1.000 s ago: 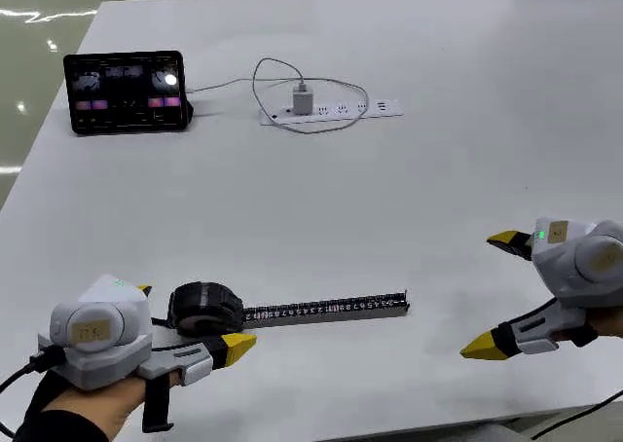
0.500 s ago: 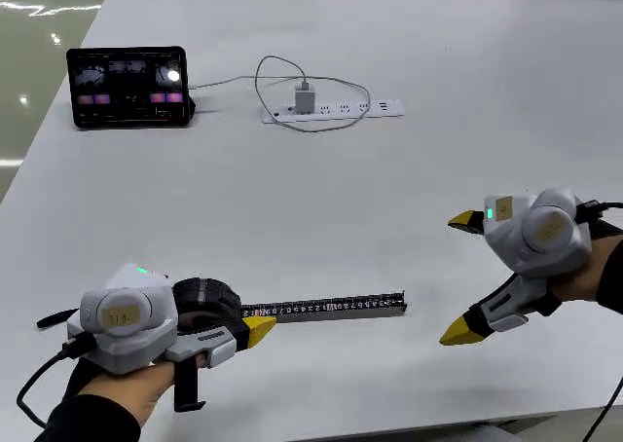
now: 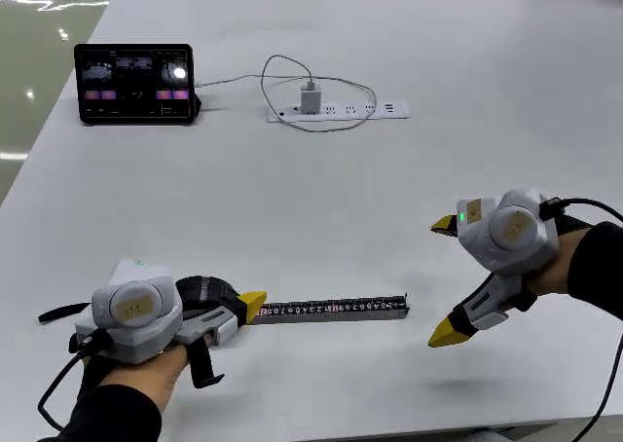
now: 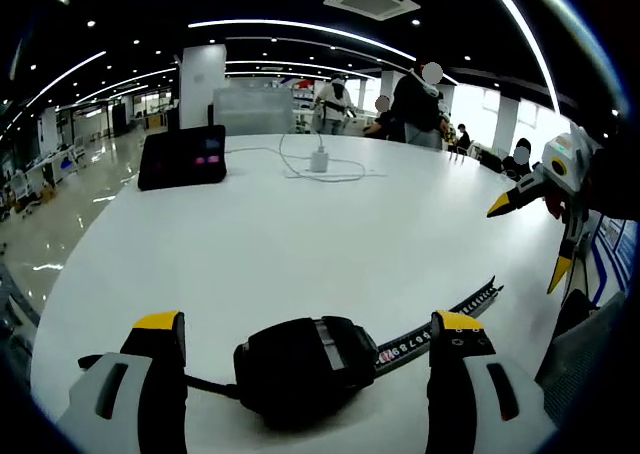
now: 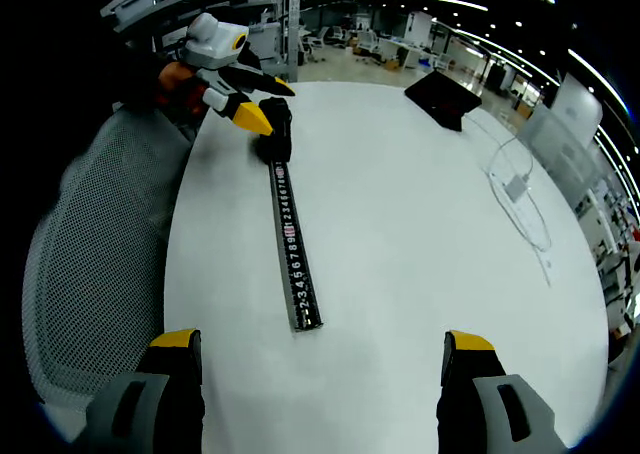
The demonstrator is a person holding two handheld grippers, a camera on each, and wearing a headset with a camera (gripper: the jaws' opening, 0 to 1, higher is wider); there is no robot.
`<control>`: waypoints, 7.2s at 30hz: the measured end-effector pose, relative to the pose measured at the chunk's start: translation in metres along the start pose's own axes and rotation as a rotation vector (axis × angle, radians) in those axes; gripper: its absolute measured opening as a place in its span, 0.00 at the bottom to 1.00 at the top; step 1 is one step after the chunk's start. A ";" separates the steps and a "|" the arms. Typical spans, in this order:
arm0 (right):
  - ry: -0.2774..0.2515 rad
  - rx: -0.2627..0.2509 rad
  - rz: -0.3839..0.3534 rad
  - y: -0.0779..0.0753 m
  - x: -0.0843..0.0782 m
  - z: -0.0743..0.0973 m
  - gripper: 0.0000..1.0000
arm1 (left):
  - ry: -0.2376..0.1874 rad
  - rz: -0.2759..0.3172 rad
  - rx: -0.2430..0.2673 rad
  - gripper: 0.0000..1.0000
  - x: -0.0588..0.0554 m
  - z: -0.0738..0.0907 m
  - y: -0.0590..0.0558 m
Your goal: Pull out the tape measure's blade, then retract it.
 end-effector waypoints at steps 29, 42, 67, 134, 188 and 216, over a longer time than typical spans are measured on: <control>0.008 0.106 0.053 0.002 0.008 -0.040 0.96 | -0.086 0.013 0.072 0.99 -0.021 -0.011 0.010; 0.030 0.092 0.052 0.003 0.001 -0.045 0.78 | -0.086 0.044 0.033 0.94 -0.021 -0.014 0.001; 0.105 0.166 0.129 0.016 -0.011 -0.055 0.20 | -0.086 0.038 0.042 0.97 -0.022 -0.014 0.003; 0.247 0.135 0.089 0.014 -0.004 -0.062 0.10 | 0.001 0.002 0.030 0.62 -0.029 -0.012 0.001; 0.244 0.134 0.087 0.017 0.015 -0.075 0.10 | 0.007 0.000 0.029 0.62 -0.029 -0.012 0.001; 0.227 0.148 0.083 0.019 0.025 -0.080 0.10 | 0.012 0.000 0.028 0.62 -0.029 -0.013 0.002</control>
Point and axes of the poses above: the centre of the closed fingertips' face, and the gripper's own axes: z roughly backward along the fingers, y roughly to its left, x roughly out of its top, the point moved 2 cm from there along z, roughly backward along the fingers
